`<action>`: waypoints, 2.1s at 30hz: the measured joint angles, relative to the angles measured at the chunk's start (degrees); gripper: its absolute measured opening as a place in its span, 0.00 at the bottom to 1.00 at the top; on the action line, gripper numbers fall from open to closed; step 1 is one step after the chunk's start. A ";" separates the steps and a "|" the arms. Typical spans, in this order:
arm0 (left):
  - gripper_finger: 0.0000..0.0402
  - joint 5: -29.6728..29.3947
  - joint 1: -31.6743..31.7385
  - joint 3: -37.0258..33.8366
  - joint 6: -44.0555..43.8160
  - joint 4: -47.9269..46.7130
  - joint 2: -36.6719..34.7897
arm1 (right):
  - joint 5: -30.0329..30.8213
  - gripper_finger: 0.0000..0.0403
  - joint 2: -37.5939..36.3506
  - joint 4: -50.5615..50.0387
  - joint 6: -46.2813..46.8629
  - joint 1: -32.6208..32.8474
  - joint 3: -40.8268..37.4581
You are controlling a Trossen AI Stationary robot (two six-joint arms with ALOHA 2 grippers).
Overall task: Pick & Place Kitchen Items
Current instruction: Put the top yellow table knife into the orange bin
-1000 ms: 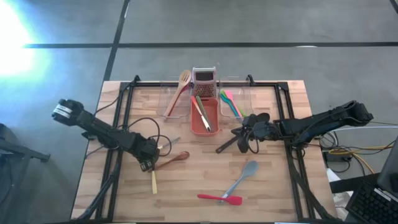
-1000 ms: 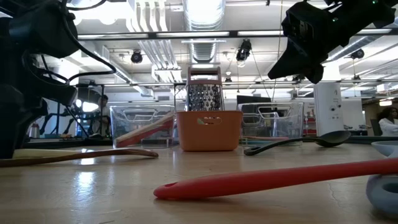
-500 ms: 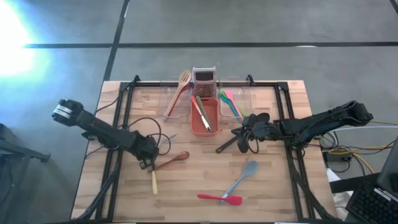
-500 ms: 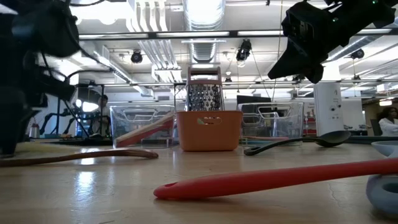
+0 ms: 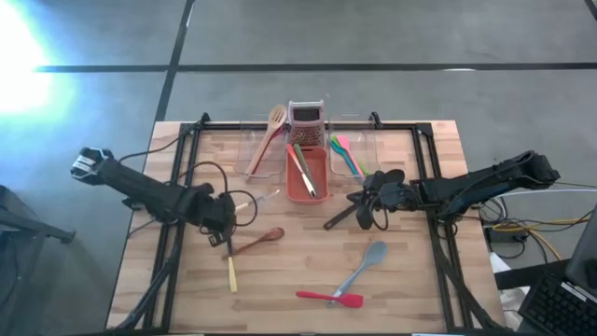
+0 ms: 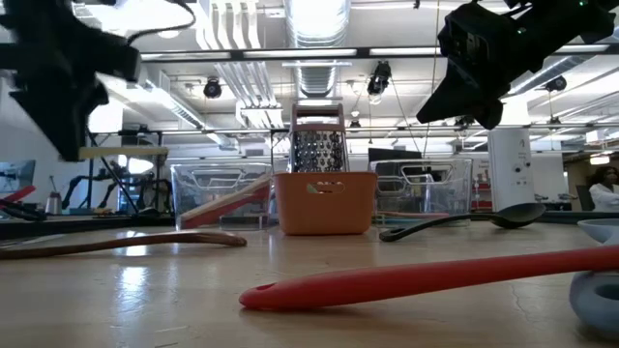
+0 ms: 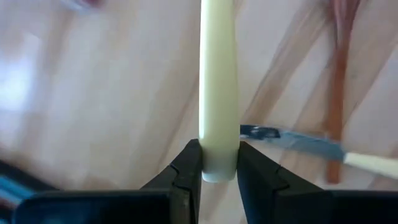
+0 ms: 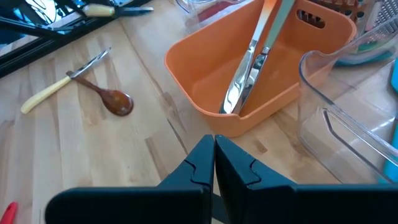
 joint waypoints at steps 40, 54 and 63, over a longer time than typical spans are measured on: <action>0.19 -40.46 26.29 47.97 116.13 1.33 36.68 | 25.55 0.02 -7.63 -18.41 9.45 -0.02 0.00; 0.19 -26.52 29.86 45.97 122.27 6.53 36.05 | 25.95 0.02 -7.72 -18.34 9.04 -0.35 0.00; 0.19 -26.00 31.13 45.04 125.16 9.81 38.46 | 26.26 0.02 -7.72 -18.29 8.35 -1.30 0.00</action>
